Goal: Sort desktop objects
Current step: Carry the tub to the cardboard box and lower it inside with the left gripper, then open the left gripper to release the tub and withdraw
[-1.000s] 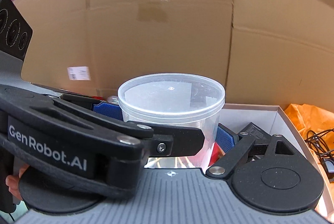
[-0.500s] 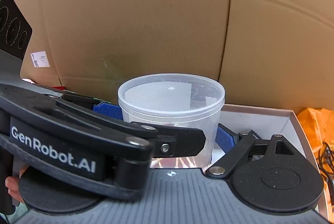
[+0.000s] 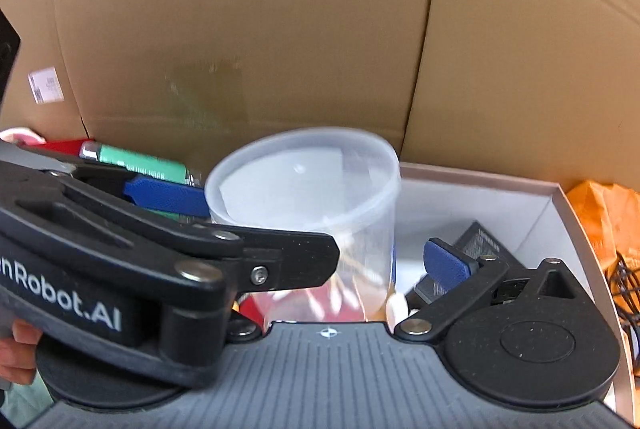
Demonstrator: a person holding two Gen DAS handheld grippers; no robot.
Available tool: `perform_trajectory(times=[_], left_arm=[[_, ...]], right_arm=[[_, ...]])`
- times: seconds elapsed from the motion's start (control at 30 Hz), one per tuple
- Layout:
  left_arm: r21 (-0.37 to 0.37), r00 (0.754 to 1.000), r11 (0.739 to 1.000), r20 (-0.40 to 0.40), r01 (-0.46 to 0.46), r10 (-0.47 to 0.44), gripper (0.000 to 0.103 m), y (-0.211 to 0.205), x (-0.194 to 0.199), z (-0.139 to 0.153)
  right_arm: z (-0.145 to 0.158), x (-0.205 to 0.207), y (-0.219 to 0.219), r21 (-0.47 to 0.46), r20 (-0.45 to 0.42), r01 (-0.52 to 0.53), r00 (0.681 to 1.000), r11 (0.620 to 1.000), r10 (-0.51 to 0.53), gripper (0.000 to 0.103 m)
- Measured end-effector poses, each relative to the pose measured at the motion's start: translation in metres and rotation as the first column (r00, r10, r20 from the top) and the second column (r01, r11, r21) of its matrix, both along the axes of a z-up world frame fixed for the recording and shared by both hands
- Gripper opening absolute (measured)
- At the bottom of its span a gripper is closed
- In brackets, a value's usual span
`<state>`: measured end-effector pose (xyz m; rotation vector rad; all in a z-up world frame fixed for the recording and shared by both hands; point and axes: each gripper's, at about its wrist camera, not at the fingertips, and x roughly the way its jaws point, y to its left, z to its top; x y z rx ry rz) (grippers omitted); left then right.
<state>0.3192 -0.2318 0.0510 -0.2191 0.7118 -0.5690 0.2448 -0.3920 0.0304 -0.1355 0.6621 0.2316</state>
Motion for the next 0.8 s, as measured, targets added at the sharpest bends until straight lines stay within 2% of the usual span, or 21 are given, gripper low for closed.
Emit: perform_trajectory(times=[0.13, 0.33, 0.47, 0.7, 0.8], left_arm=[[0.006, 1.000, 1.000, -0.002, -0.020, 0.020, 0.103, 0.001, -0.010, -0.001], [-0.005, 1.000, 1.000, 0.012, -0.020, 0.020, 0.103, 0.007, -0.031, 0.008], [-0.002, 1.000, 1.000, 0.015, -0.021, 0.021, 0.103, 0.009, -0.045, 0.013], [-0.005, 0.998, 0.998, 0.020, -0.055, 0.056, 0.103, 0.022, -0.082, 0.022], [-0.039, 0.997, 0.997, 0.033, -0.063, 0.064, 0.103, 0.033, -0.106, 0.020]], right_arm=[[-0.001, -0.016, 0.004, -0.035, -0.005, 0.003, 1.000, 0.999, -0.004, 0.103], [0.005, -0.037, 0.014, -0.037, 0.009, 0.007, 1.000, 0.999, -0.007, 0.103], [0.015, -0.032, 0.015, -0.059, 0.019, 0.021, 1.000, 0.998, -0.020, 0.103], [0.024, -0.046, 0.037, -0.081, 0.001, 0.101, 0.995, 0.992, -0.102, 0.103], [0.025, -0.064, 0.047, -0.114, 0.023, 0.121, 0.993, 0.986, -0.119, 0.103]])
